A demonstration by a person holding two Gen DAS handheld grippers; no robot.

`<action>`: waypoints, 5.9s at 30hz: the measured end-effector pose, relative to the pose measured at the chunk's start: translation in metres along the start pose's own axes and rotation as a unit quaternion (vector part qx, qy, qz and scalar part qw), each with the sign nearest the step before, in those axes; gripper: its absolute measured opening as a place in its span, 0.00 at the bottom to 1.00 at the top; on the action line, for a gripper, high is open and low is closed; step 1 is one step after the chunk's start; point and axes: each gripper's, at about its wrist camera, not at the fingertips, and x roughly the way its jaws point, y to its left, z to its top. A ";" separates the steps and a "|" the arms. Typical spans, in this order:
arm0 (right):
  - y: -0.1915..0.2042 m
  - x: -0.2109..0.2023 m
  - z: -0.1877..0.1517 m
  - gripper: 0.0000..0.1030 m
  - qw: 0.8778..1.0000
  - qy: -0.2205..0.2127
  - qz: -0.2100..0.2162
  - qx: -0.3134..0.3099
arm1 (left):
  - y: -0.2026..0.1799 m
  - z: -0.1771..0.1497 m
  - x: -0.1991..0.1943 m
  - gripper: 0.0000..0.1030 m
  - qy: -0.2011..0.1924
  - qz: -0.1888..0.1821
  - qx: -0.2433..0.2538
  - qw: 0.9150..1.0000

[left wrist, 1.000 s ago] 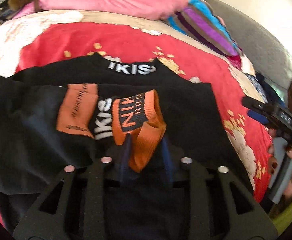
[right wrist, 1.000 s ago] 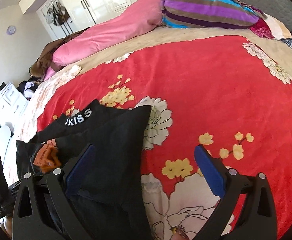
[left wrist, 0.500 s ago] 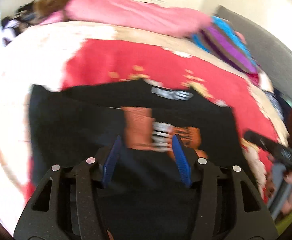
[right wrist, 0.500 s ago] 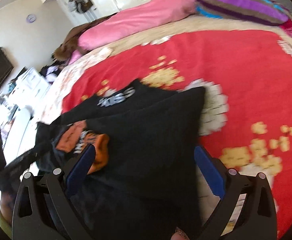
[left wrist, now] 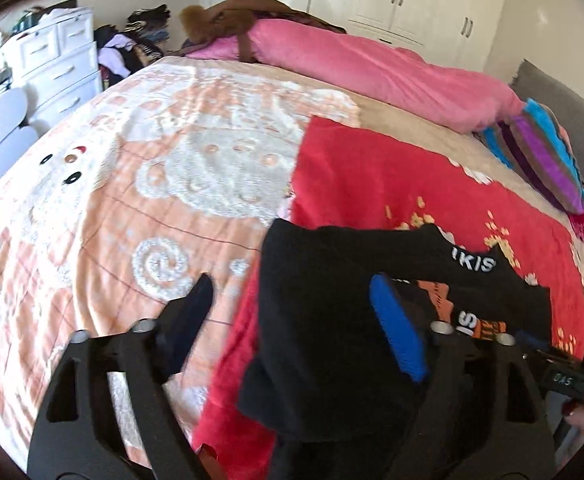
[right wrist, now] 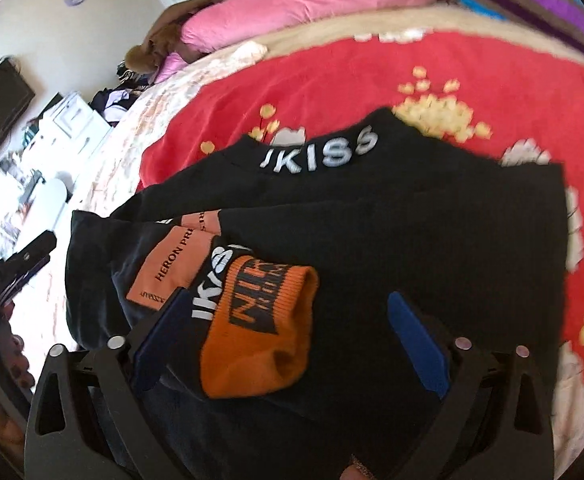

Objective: Fold small clothes

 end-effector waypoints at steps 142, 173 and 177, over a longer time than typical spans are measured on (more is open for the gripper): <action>-0.052 -0.104 -0.015 0.84 0.986 -0.119 -0.101 -0.062 | -0.117 -0.048 0.000 0.91 0.014 -0.038 0.200 0.979; -0.033 -0.190 -0.046 0.95 0.981 -0.163 -0.087 -0.060 | -0.089 -0.044 -0.086 0.91 -0.025 -0.036 0.138 0.989; -0.029 -0.196 -0.054 0.95 0.982 -0.156 -0.088 -0.062 | -0.074 -0.049 -0.098 0.91 -0.025 -0.026 0.124 0.992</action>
